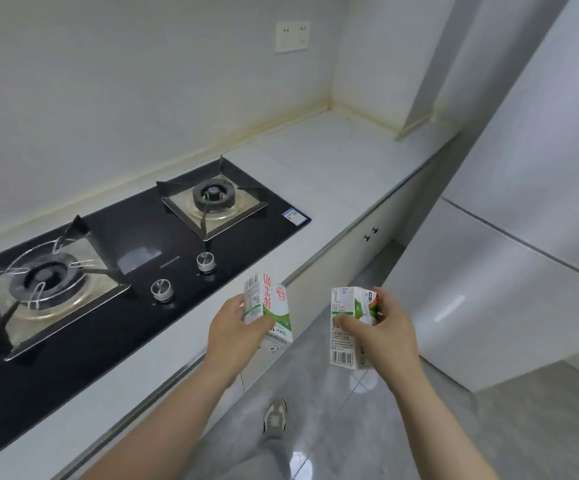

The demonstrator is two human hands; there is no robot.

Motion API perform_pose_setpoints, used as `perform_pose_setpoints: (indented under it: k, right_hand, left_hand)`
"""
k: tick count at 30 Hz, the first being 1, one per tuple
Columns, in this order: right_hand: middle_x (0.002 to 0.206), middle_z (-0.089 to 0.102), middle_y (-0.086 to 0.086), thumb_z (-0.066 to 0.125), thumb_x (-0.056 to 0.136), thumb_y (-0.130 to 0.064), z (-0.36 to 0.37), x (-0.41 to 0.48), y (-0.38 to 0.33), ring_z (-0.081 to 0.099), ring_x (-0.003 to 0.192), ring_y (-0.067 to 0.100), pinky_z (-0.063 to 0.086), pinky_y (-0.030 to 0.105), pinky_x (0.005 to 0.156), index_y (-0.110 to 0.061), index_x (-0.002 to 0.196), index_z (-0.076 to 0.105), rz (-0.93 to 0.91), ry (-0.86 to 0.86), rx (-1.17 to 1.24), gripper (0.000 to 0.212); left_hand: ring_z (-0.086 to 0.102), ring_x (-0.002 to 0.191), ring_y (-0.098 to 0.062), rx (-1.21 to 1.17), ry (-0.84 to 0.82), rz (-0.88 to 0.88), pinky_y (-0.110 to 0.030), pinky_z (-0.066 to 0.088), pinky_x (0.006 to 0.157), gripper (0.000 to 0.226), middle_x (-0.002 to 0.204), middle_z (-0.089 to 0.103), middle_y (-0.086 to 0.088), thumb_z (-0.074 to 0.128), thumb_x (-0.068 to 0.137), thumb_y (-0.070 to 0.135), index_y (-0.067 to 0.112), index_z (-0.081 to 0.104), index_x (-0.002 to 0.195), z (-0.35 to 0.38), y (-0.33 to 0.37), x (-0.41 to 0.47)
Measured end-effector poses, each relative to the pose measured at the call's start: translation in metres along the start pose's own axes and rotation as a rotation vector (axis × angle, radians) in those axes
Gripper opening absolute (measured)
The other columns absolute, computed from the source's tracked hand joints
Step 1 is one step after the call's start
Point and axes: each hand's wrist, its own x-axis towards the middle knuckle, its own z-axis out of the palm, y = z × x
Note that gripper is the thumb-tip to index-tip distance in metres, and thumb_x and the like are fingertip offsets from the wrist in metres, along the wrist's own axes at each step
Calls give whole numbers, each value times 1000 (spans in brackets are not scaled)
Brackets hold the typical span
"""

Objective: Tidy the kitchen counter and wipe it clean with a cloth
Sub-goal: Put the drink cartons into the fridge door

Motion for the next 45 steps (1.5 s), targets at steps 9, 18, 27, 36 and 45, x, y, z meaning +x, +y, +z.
perform_pose_setpoints:
  k: [9, 18, 27, 36, 45]
  right_hand:
    - [102, 61, -10, 79, 71, -19, -32, 131, -38, 58, 83, -1, 42, 14, 60, -21, 135, 45, 9, 127, -89, 72]
    - [102, 59, -11, 80, 71, -18, -53, 232, -42, 57, 83, -4, 41, 9, 59, -20, 139, 42, 58, 143, -59, 78]
    - [98, 63, -12, 82, 68, -19, -116, 353, -39, 63, 86, 6, 54, 32, 78, -20, 135, 46, 68, 122, -65, 76]
    - [96, 66, -8, 82, 67, -17, -148, 430, -34, 66, 84, 10, 57, 34, 77, -18, 126, 51, 75, 62, -72, 67]
    - [103, 66, -5, 83, 65, -23, -147, 461, -29, 65, 89, 12, 56, 37, 81, -20, 132, 48, 160, 90, -112, 76]
  left_hand:
    - [67, 92, -12, 56, -179, 19, -28, 58, 68, 35, 106, 67, 4, 69, 82, 8, 29, 53, 105, 76, 50, 137]
    - [66, 87, -12, 165, -231, -32, -20, 52, 56, 40, 103, 63, 5, 71, 83, 10, 24, 50, 114, 140, 87, 226]
    - [68, 87, -18, 233, -175, -53, -35, 59, 70, 28, 99, 66, 1, 67, 84, 13, 17, 56, 109, 245, 117, 303]
    - [70, 81, -27, 122, -47, -168, -48, 58, 79, 24, 102, 70, -11, 63, 83, 6, 11, 60, 107, 316, 135, 363]
    - [67, 86, -31, 61, -56, -176, -46, 57, 81, 18, 97, 67, -10, 57, 86, -1, 17, 60, 85, 336, 139, 429]
